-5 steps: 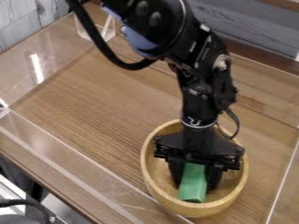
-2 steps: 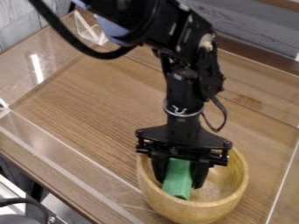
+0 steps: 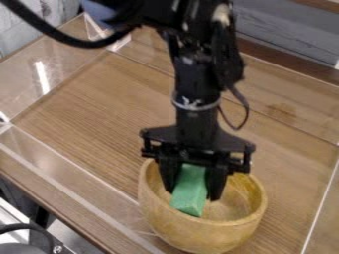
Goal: Remove the green block from inside the brown bowl and put it on the table
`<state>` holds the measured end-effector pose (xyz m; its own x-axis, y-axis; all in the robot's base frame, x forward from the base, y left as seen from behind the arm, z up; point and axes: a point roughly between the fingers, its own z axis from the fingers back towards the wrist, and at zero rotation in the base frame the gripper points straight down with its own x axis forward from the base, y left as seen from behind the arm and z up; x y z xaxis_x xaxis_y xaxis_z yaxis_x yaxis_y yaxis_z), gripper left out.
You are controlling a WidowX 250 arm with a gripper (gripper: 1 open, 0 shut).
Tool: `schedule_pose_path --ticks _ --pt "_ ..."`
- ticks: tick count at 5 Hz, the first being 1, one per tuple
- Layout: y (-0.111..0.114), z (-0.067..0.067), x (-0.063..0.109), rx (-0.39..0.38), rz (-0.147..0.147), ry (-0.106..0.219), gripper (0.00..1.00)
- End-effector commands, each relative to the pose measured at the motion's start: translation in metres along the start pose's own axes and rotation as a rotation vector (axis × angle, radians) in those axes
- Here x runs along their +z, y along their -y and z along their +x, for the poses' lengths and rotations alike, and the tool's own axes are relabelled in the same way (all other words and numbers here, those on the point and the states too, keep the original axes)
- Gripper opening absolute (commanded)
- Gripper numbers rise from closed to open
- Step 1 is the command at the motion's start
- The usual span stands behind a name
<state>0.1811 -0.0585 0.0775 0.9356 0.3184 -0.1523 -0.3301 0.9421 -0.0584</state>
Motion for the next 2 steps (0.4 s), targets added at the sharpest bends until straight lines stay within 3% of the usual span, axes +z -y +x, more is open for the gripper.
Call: schedule_pose_path --ticks 1,2 --pt "0.001 0.004 0.032 -0.010 -0.034 0.057 0.00" --pt "0.000 0.005 0.061 -0.057 -0.036 0.068 0.00"
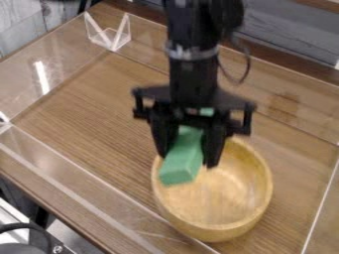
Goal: Remove the green block from inside the brown bowl and put it on the table
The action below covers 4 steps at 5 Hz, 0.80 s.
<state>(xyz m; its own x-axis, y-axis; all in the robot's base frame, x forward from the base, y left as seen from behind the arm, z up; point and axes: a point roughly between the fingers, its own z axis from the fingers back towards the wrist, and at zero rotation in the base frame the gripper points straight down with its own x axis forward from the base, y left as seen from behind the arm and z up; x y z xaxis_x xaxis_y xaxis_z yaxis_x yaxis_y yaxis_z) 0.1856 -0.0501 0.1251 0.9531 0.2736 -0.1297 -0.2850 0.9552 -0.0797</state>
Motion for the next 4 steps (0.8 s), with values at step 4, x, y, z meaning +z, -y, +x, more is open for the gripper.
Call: schedule_pose_path --ticks 4 --pt "-0.019 0.016 0.048 -0.083 -0.034 0.123 0.00"
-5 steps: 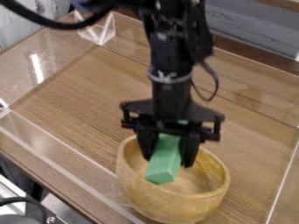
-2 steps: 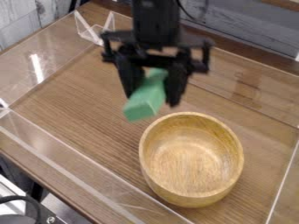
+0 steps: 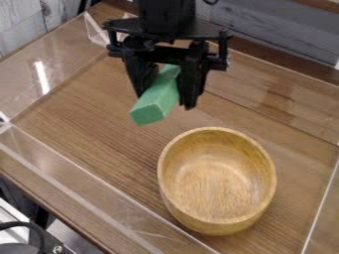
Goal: Remove the green block from inside the brown bowl and put it on the table
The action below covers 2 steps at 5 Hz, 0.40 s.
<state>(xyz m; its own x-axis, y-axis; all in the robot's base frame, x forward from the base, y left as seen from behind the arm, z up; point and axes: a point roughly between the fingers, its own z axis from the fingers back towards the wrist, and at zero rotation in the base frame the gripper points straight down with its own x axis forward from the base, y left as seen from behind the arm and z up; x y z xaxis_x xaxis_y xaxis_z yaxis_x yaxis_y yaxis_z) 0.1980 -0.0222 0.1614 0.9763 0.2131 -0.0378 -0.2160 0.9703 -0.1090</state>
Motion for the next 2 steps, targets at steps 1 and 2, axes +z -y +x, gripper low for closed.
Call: schedule_pose_path --ticks 1,2 --pt "0.0025 0.0007 -0.0038 -0.052 -0.010 0.039 0.00" --pt "0.0043 0.0011 -0.0109 -0.077 -0.011 0.046 0.00"
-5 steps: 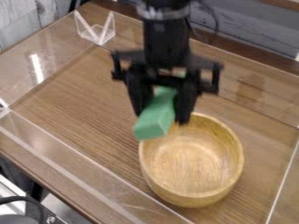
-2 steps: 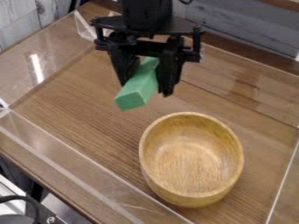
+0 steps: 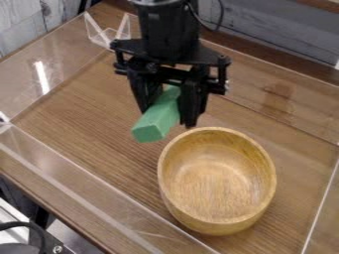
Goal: Remove the green block from inside the brown bowl and put it on the table
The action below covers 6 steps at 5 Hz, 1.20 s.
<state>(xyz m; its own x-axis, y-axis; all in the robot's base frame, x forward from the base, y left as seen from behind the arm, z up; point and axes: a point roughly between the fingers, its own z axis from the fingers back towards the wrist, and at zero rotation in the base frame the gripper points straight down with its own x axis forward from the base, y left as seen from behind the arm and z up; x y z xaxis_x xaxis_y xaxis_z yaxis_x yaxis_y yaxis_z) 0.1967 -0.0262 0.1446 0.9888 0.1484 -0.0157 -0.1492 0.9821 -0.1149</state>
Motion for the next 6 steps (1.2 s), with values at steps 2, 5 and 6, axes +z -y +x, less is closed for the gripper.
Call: schedule_pose_path --ticks 2,5,6 --pt "0.007 -0.002 -0.001 -0.018 -0.007 0.044 0.00" --pt "0.006 -0.008 -0.001 -0.002 -0.010 0.071 0.00" --pt "0.004 -0.010 -0.002 0.002 -0.010 0.077 0.00"
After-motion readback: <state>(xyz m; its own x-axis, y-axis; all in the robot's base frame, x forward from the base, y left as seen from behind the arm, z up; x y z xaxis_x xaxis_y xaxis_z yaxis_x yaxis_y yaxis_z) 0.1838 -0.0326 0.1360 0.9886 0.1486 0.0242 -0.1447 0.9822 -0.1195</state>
